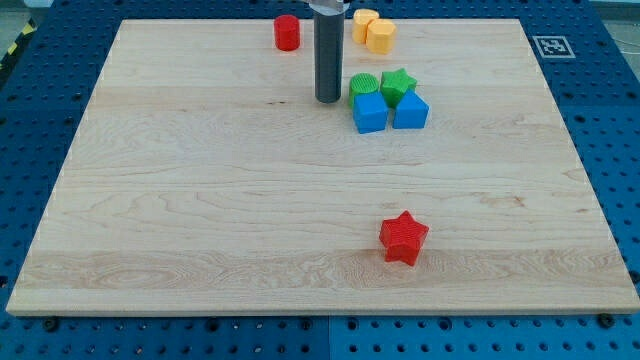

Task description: Move the green star to right of green circle

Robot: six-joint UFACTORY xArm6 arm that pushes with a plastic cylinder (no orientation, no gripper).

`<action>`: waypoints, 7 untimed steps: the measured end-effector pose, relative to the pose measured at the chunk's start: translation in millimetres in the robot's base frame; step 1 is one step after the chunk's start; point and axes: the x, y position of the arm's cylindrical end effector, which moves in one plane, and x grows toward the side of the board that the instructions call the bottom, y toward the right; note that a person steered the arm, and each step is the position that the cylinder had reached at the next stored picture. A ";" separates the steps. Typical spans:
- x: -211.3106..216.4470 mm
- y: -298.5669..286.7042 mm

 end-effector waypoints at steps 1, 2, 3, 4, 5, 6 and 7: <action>0.0 14.5; 0.0 14.6; 0.0 22.4; 0.0 35.4; 0.0 43.2; -7.3 44.8; -8.2 47.0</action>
